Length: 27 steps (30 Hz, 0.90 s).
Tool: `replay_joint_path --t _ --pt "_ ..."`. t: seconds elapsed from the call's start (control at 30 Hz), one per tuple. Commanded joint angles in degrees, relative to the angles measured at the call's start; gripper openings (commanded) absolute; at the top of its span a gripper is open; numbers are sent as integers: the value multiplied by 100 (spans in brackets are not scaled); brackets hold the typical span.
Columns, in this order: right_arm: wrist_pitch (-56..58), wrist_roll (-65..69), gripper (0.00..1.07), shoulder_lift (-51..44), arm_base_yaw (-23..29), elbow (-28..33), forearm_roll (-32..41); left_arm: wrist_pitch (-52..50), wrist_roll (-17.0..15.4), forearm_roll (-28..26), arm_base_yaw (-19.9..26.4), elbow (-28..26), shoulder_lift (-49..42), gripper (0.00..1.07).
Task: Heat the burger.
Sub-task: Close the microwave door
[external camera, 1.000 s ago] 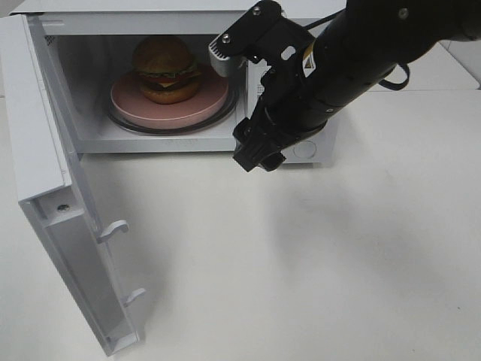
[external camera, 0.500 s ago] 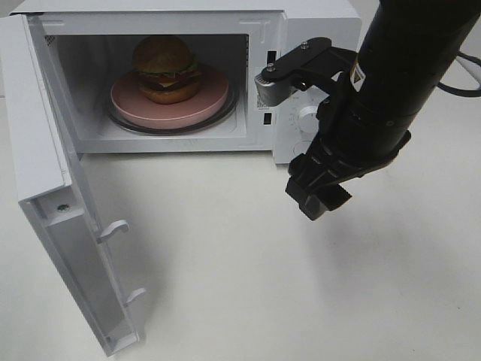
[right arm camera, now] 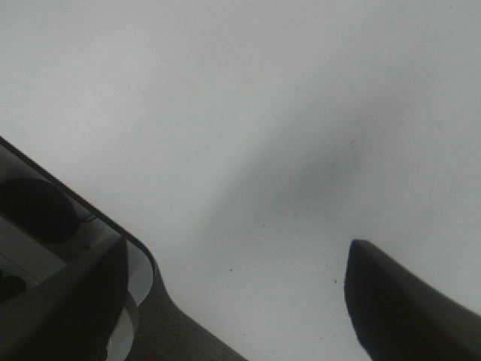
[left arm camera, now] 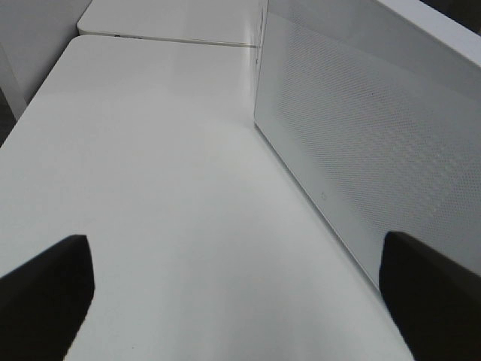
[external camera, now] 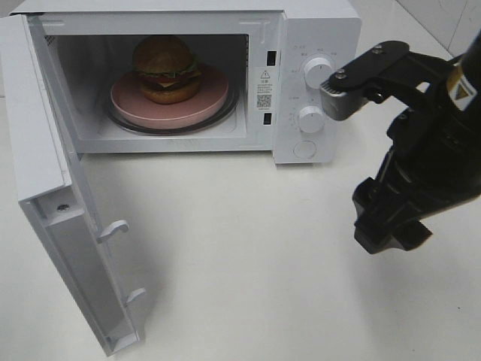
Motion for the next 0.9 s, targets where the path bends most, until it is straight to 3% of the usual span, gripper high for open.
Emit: replay_joint_path --t 0.03,0.33,0.57,0.9 --pt "6 143 75 -281 -6 246 40 -40 -6 -52 11 11 0 98" --pt "34 298 75 -1215 -34 957 40 -40 -6 -52 11 11 0 98" --pt "40 447 75 -2017 -1014 1392 241 -40 -6 -52 11 11 0 98" --pt "52 642 75 -3392 -1971 1885 246 -40 -6 -52 11 11 0 98"
